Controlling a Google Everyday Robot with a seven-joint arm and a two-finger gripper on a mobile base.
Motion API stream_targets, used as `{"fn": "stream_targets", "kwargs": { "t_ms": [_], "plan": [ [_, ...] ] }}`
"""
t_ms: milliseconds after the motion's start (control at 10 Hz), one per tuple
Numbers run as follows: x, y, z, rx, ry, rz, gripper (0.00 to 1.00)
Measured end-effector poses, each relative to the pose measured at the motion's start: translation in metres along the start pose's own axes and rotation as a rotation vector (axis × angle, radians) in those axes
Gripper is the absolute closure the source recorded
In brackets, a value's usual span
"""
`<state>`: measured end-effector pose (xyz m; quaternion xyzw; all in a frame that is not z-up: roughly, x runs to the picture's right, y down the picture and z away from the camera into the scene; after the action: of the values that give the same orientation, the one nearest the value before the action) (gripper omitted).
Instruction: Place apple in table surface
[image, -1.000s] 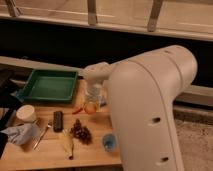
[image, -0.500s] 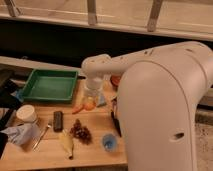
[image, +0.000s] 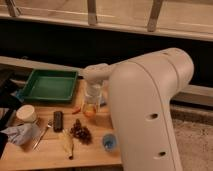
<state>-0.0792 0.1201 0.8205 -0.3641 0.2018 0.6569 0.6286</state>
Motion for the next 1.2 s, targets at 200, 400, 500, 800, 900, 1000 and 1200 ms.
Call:
{"fn": "stream_targets", "kwargs": {
  "t_ms": [200, 400, 500, 800, 900, 1000, 1200],
  "plan": [
    [0.0, -0.004, 0.011, 0.001, 0.027, 0.007, 0.92],
    [-0.001, -0.008, 0.019, 0.01, 0.041, 0.016, 0.72],
    [-0.001, -0.006, 0.022, 0.012, 0.044, 0.016, 0.61],
    [-0.001, -0.005, 0.026, 0.006, 0.058, 0.024, 0.33],
    [-0.001, -0.004, 0.026, 0.0, 0.06, 0.023, 0.23],
    [-0.002, -0.004, 0.025, -0.005, 0.061, 0.021, 0.2],
    [-0.002, -0.003, 0.022, -0.034, 0.061, 0.005, 0.2]
  ]
}}
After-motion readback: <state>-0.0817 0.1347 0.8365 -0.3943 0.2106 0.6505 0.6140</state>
